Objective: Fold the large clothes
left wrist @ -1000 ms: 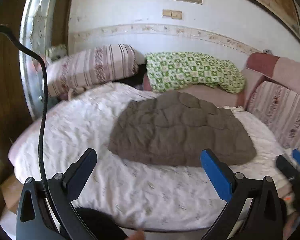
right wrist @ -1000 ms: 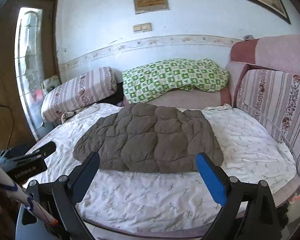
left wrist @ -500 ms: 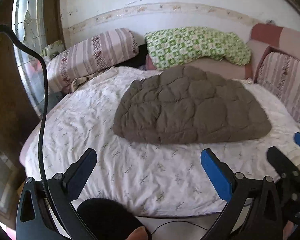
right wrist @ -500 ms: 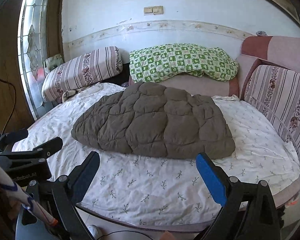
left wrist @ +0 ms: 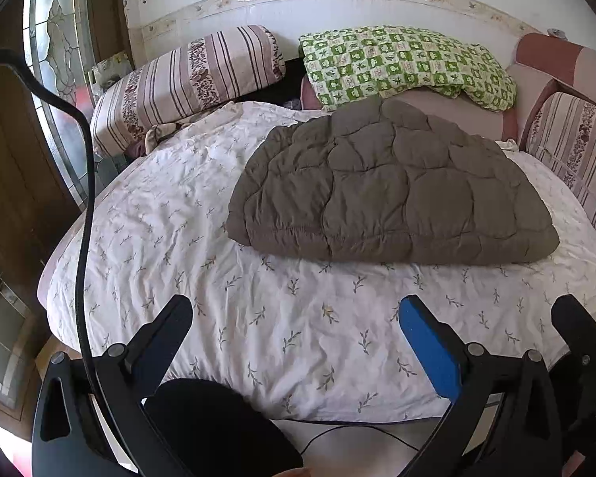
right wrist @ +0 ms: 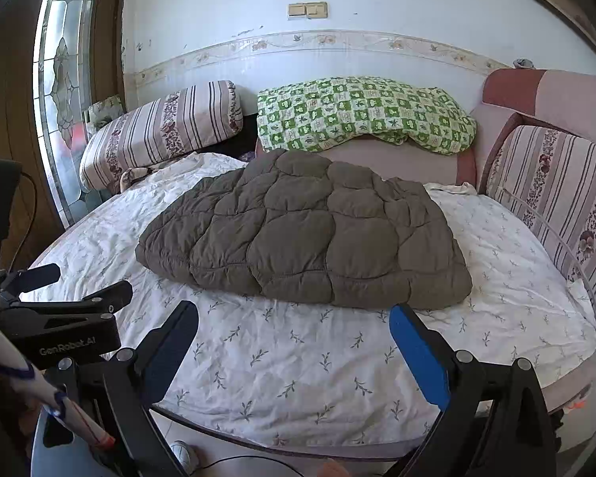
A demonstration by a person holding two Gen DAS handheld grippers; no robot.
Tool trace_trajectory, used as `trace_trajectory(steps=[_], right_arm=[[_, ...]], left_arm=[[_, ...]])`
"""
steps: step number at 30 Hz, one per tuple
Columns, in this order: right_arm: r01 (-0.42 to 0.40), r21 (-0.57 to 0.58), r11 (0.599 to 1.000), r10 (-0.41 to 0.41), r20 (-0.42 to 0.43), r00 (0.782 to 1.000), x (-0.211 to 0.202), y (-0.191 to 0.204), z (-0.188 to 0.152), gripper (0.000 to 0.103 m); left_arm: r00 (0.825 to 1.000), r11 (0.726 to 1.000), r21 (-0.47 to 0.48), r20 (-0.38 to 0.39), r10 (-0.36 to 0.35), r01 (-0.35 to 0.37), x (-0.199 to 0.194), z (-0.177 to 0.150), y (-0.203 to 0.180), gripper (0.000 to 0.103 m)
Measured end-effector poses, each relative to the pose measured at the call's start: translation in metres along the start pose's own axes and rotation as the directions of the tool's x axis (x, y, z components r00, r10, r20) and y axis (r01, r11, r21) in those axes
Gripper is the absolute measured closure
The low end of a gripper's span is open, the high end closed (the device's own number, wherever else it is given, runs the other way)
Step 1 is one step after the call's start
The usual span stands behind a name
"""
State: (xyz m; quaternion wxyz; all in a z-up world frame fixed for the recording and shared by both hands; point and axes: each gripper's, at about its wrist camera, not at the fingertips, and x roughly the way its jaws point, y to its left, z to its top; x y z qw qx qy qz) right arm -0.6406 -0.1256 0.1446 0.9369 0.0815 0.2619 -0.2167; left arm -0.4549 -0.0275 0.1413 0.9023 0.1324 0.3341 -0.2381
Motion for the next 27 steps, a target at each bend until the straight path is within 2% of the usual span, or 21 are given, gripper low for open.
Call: trace_trajectory(steps=[20, 27], right_arm=[[0.01, -0.007, 1.0, -0.01, -0.01, 1.0, 0.008, 0.003, -0.001, 0.004], [0.027, 0.005, 1.0, -0.027, 0.046, 0.999, -0.004, 0.0, 0.004, 0.004]], left_arm=[[1.0, 1.0, 0.025, 0.014, -0.001, 0.001, 0.001, -0.002, -0.004, 0.0], [1.0, 1.0, 0.021, 0.022, -0.008, 0.008, 0.0, 0.0, -0.006, 0.0]])
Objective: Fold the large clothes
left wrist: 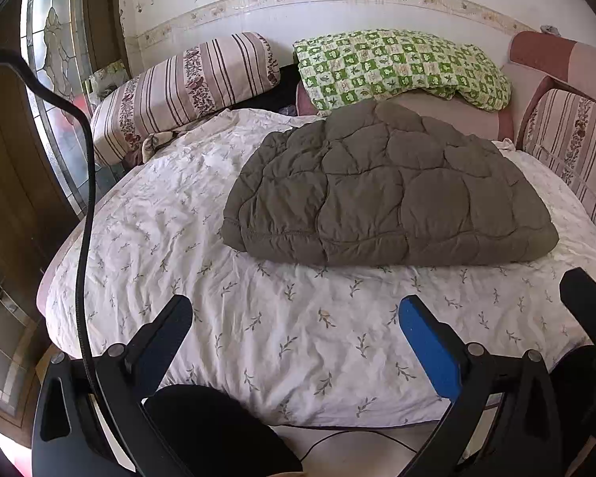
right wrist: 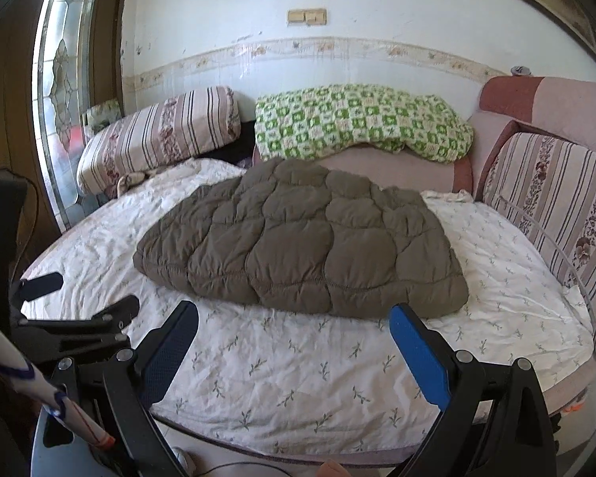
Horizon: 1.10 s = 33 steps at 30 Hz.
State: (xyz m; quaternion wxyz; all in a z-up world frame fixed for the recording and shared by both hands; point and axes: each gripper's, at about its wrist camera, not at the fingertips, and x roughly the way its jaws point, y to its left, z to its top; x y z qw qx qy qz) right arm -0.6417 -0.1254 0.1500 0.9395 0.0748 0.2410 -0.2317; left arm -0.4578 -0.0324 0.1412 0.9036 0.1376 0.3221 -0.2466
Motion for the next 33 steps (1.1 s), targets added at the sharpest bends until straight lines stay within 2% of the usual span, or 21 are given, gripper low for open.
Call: trace_trajectory(steps=[33], right_arm=[[0.01, 0.023, 1.0, -0.009, -0.029, 1.0, 0.0054, -0.0061, -0.0019, 0.004]], left_arm=[[1.0, 1.0, 0.003, -0.005, 0.0, 0.0, 0.0032, -0.004, -0.0048, 0.0]])
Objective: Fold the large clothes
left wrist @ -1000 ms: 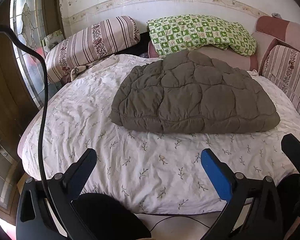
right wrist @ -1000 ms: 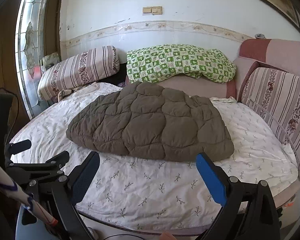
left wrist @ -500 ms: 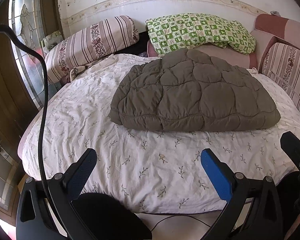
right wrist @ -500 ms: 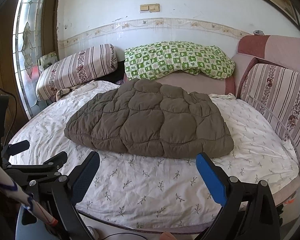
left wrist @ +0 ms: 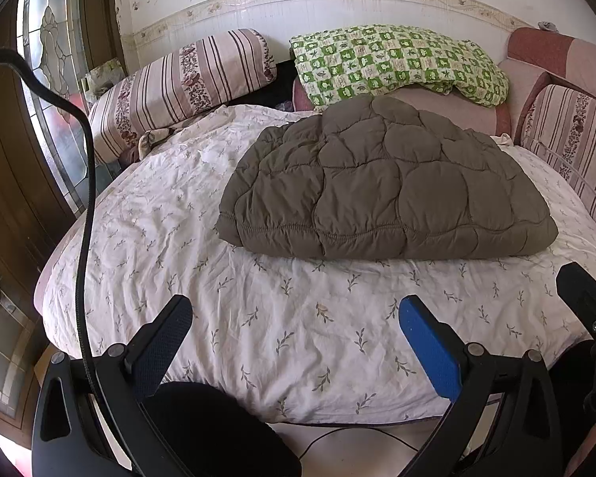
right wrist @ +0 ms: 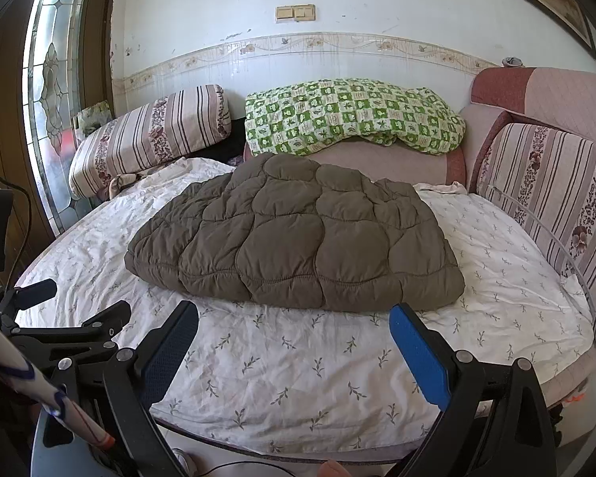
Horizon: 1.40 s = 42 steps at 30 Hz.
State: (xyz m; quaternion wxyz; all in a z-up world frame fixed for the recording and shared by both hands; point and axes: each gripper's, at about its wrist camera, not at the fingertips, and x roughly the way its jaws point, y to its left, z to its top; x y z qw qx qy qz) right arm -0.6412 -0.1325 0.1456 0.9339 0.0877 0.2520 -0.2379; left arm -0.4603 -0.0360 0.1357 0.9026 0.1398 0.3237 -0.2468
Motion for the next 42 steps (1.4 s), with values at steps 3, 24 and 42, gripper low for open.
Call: trace_trajectory(steps=[3, 24, 42], right_arm=[[0.0, 0.0, 1.0, 0.0, 0.001, 1.0, 0.0001, 0.0001, -0.0004, 0.004], [0.001, -0.002, 1.0, -0.001, 0.001, 1.0, -0.001, 0.0018, -0.0005, 0.004], [0.001, 0.007, 1.0, -0.001, 0.004, 1.0, -0.001, 0.0029, 0.0011, 0.004]], left_arm=[[1.0, 1.0, -0.001, -0.001, 0.001, -0.001, 0.0008, -0.0003, 0.0003, 0.0], [1.0, 1.0, 0.001, -0.001, 0.003, -0.003, 0.0025, -0.0038, 0.0011, 0.0], [1.0, 1.0, 0.018, -0.004, 0.007, -0.007, 0.0015, -0.0056, -0.0031, 0.0]])
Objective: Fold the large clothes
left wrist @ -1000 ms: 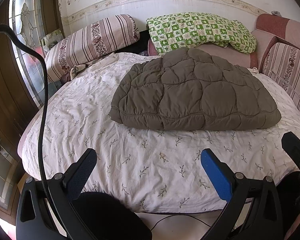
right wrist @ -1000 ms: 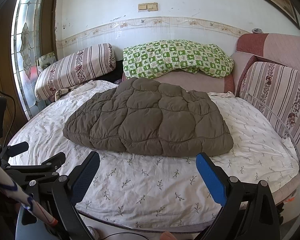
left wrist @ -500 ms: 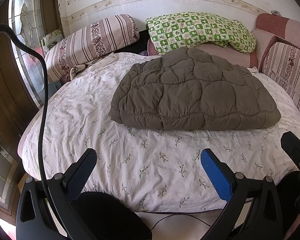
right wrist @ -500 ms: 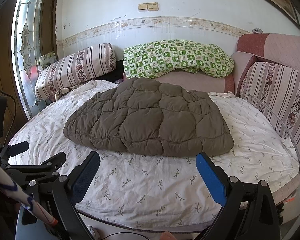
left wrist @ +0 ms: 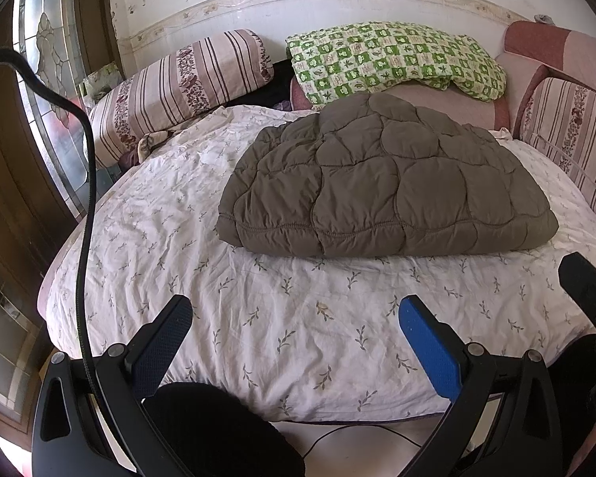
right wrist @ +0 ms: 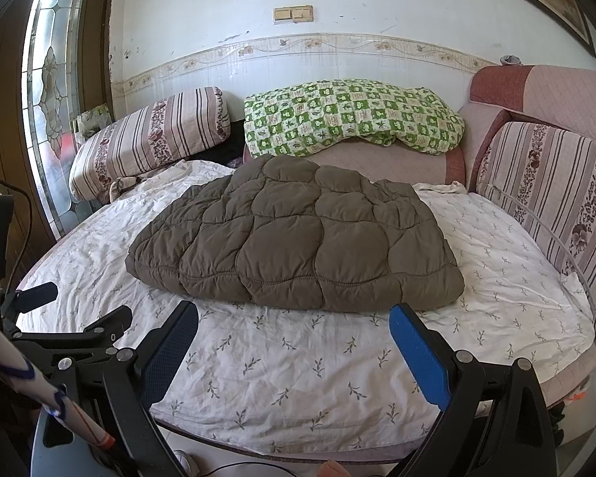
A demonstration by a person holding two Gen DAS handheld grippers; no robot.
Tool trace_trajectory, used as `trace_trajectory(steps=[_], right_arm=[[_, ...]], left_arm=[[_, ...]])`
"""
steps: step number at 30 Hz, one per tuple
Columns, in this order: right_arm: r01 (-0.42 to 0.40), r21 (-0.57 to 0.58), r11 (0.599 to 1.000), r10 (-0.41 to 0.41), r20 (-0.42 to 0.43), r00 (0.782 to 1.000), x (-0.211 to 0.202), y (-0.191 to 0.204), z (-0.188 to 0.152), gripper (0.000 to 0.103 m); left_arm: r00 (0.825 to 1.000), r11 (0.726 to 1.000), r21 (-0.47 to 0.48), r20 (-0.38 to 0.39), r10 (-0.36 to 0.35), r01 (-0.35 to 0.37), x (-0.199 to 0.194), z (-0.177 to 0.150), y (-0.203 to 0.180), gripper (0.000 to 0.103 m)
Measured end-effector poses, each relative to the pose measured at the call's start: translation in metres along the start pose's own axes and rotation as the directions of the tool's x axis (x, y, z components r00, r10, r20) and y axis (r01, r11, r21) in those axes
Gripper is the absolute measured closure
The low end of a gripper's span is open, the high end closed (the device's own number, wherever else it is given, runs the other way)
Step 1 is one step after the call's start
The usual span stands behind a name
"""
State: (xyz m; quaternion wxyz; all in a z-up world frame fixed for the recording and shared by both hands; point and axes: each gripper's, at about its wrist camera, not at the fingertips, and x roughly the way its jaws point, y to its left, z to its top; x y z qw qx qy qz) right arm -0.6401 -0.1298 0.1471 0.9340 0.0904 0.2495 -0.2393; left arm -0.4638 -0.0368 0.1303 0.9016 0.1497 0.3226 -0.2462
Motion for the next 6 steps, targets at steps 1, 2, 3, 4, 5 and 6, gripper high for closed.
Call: trace_trajectory(steps=[1, 2, 3, 4, 5, 6], right_arm=[[0.001, 0.0, 1.0, -0.001, 0.0, 1.0, 0.0, 0.0001, 0.0001, 0.004], [-0.001, 0.001, 1.0, 0.001, -0.001, 1.0, 0.0001, -0.0005, 0.0002, 0.004], [-0.002, 0.002, 1.0, 0.002, -0.002, 1.0, 0.0001, -0.0005, 0.0001, 0.004], [-0.002, 0.005, 1.0, 0.002, -0.002, 1.0, 0.0003, -0.0007, 0.0003, 0.004], [0.0, 0.008, 1.0, 0.0, -0.002, 1.0, 0.0005, -0.0012, 0.0004, 0.004], [0.001, 0.01, 1.0, -0.001, -0.002, 1.0, 0.001, -0.0014, 0.0011, 0.004]], left_arm=[[1.0, 1.0, 0.002, -0.002, 0.004, -0.004, -0.0003, -0.0009, 0.0001, 0.0], [1.0, 1.0, 0.005, -0.004, 0.006, -0.006, -0.0011, -0.0004, 0.0002, 0.0], [1.0, 1.0, 0.01, -0.003, 0.015, -0.015, -0.002, -0.0005, 0.0003, 0.0], [1.0, 0.999, 0.025, 0.0, 0.027, -0.027, -0.0025, -0.0013, -0.0007, 0.0], [0.999, 0.999, 0.037, 0.0, 0.033, -0.033, -0.0024, -0.0012, -0.0017, 0.0], [0.999, 0.998, 0.045, 0.001, 0.032, -0.032, -0.002, -0.0013, -0.0014, 0.0]])
